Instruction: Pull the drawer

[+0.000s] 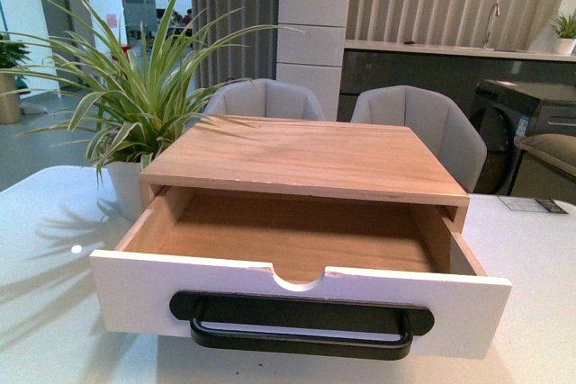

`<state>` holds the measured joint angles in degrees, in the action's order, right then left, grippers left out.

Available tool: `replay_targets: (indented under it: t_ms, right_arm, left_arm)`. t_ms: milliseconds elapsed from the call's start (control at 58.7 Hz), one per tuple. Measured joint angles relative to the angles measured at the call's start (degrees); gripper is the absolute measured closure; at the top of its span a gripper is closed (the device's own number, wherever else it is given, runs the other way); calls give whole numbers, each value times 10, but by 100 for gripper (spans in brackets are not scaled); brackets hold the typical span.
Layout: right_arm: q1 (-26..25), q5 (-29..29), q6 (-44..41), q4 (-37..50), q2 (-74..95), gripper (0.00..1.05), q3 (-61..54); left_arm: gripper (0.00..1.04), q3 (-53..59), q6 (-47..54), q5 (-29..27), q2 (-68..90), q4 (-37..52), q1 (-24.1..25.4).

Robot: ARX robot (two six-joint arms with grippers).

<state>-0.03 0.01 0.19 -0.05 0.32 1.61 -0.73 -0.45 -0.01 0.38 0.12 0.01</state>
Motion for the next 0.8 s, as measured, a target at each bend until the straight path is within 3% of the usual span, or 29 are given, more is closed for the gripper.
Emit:
replay_targets:
  t_ms: [204, 460, 664, 800]
  right_arm:
    - [0, 0, 0, 0, 0, 100, 0]
    - [0, 0, 0, 0, 0, 51, 0]
    - [0, 0, 0, 0, 0, 7, 0]
    - [0, 0, 0, 0, 0, 9, 0]
  left_arm:
    - [101, 0, 0, 0, 0, 0, 0]
    - [52, 0, 0, 0, 0, 0, 0]
    - [6, 0, 1, 0, 0, 0, 0]
    - [7, 0, 2, 0, 0, 0, 0]
